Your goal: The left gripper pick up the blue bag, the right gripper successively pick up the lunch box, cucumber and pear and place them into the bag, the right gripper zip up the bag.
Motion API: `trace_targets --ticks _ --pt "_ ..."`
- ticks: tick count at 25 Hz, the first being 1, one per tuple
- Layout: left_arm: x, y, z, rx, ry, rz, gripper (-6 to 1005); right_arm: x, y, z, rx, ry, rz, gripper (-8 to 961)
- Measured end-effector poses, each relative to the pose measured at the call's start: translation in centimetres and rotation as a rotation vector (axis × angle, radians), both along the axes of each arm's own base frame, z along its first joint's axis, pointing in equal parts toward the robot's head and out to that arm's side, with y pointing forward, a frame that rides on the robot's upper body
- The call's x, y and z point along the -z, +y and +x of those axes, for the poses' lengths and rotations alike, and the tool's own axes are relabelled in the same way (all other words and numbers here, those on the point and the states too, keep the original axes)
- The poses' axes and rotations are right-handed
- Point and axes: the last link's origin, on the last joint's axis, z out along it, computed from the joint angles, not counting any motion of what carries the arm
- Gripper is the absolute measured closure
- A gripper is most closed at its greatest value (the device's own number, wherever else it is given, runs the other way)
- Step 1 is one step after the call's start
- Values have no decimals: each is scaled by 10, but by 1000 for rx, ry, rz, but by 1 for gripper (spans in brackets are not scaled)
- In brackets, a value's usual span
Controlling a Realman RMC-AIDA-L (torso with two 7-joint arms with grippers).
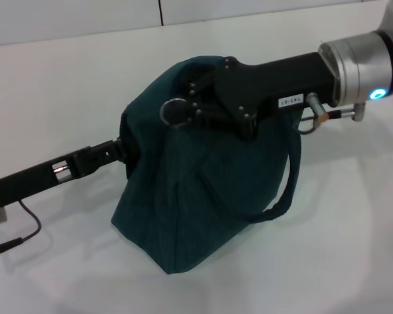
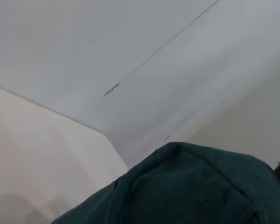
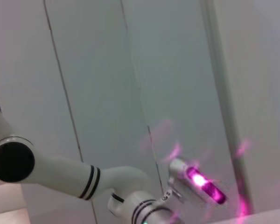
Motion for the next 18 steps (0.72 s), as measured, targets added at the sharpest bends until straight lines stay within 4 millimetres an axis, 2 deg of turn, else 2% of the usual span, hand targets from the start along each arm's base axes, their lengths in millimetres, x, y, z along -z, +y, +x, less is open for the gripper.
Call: trace_targets --ticks 12,18 --pt "-24 1 1 84 22 39 339 -19 -6 27 84 46 47 940" --pt "-23 -9 -1 173 46 102 348 -19 -6 32 116 57 49 940"
